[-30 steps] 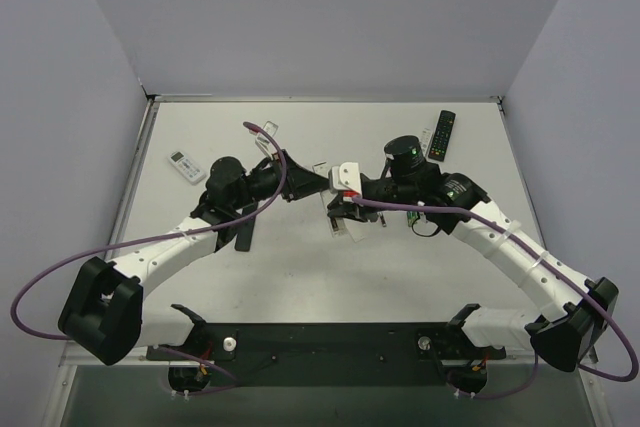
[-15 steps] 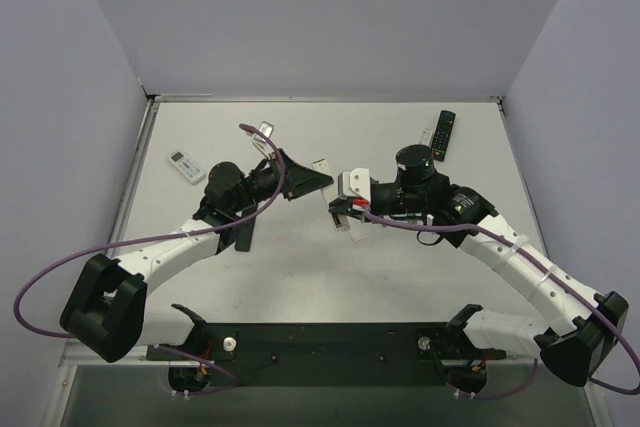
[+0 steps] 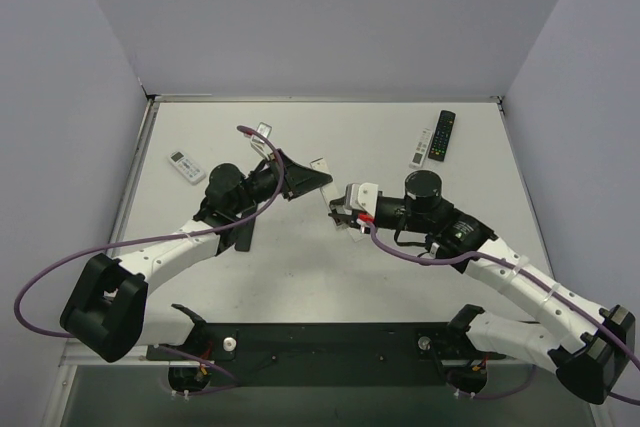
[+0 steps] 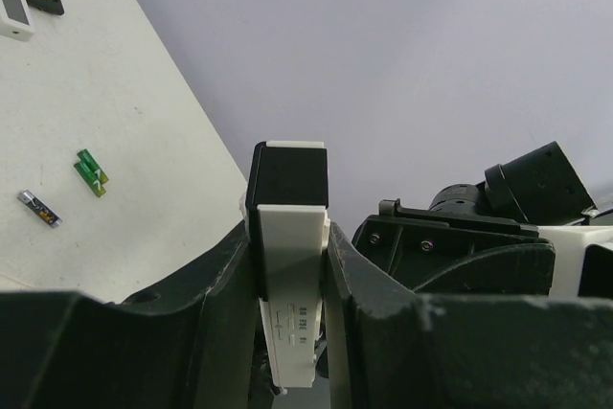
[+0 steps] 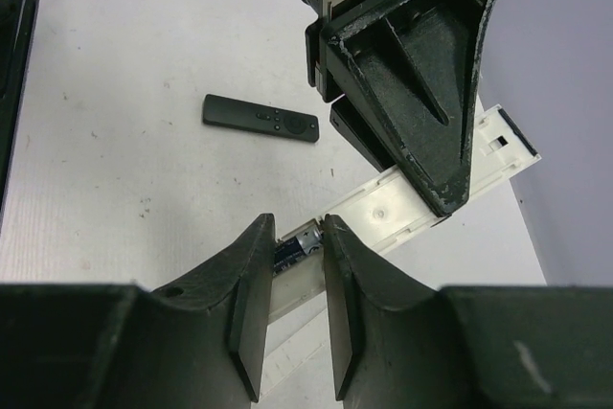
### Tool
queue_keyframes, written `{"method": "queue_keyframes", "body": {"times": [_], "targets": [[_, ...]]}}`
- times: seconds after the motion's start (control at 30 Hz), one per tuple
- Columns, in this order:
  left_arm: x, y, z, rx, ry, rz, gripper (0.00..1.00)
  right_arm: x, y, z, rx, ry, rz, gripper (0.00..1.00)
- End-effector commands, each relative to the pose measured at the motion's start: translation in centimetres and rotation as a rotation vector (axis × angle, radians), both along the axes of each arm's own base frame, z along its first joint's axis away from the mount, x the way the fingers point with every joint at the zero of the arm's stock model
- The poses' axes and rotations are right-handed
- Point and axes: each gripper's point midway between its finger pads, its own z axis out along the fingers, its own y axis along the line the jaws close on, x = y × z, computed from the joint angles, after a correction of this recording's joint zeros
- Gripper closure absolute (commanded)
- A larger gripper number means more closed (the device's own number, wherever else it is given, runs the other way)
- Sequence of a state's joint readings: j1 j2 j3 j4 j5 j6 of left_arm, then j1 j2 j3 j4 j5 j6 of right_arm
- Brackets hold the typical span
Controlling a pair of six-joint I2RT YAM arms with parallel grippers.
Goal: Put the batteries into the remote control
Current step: Load the battery into the remote control.
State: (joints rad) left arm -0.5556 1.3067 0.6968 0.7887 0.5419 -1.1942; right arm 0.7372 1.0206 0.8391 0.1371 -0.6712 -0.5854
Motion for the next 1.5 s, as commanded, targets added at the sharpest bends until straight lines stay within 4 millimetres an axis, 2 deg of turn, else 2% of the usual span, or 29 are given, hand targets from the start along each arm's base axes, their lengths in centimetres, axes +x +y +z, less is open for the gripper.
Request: {"method": "queue_keyframes", "body": {"times": [0.0,0.13,0.37,0.5,0.53,0.73,0.93,1.0,1.1,1.23,1.37,1.47], "targets": [[-2.2,1.7,9.9,-0.237,-0.225,0.007,1.0,-2.0,-1.6,-8.0,-0.178,0.24,-0.053,0.76],[-2.2,1.6,9.8,-0.238,-0.22,0.008,1.0,-2.5,-0.7,-7.9,-0.146,0.252,-0.031,0.73],[-2.0,1.8,9.5,-0.248,-0.199,0.022,1.0,-3.5,0.0,-9.6,-0.142,0.275,-0.03,0.7],[-2.0,2.0,9.5,-0.261,-0.191,0.036,1.0,-3.0,-0.7,-11.3,-0.159,0.265,-0.092,0.6],[-2.0,2.1,9.5,-0.261,-0.191,0.036,1.0,-2.2,-1.0,-11.2,-0.154,0.239,-0.137,0.57],[-1.9,2.1,9.3,-0.249,-0.193,0.047,1.0,-1.9,-1.4,-11.8,-0.166,0.194,-0.176,0.47],[-1.1,2.0,7.9,-0.198,-0.16,0.083,1.0,-1.5,-0.9,-11.5,-0.195,0.095,-0.219,0.41],[-0.7,2.2,7.4,-0.177,-0.143,0.109,1.0,-0.9,-1.2,-11.8,-0.215,0.062,-0.255,0.36],[-0.2,2.5,6.7,-0.152,-0.122,0.147,1.0,-0.4,-1.4,-12.5,-0.257,0.021,-0.307,0.34],[0.4,2.8,6.1,-0.119,-0.103,0.194,1.0,1.1,-1.4,-11.8,-0.212,-0.032,-0.411,0.34],[1.4,3.5,4.1,-0.057,-0.04,0.265,1.0,1.3,-0.7,-10.9,-0.188,-0.058,-0.428,0.31],[1.7,3.9,2.9,-0.024,-0.014,0.299,1.0,0.6,0.4,-10.2,-0.173,-0.053,-0.385,0.3]]}}
